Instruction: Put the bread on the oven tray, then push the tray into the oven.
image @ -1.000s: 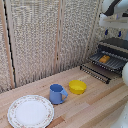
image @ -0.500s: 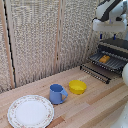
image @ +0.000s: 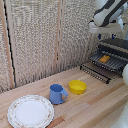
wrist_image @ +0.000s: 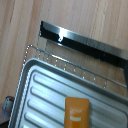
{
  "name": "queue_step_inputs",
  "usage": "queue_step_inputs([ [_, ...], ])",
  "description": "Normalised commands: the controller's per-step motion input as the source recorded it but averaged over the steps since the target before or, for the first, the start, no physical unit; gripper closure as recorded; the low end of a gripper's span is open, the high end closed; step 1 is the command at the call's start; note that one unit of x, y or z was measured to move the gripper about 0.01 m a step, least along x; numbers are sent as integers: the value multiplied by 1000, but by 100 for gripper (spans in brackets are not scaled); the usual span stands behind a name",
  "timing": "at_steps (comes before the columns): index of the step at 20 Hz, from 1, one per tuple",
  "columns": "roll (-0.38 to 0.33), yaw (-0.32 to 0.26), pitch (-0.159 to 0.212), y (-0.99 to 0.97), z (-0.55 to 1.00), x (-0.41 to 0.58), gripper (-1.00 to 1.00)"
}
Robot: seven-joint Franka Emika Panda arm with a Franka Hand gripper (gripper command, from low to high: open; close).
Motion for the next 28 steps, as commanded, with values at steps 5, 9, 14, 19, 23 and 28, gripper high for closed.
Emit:
queue_step_inputs([
  [5,-352,153,184,113,-3,-210,-100],
  [9,-282,170,269,131,-1,-320,-100],
  [14,-241,170,300,131,0,-331,-100],
  [19,-227,219,253,29,-99,-232,-100],
  [23,-195,294,191,0,-294,-75,-100],
  [28,-157,334,162,0,-351,-1,-100],
])
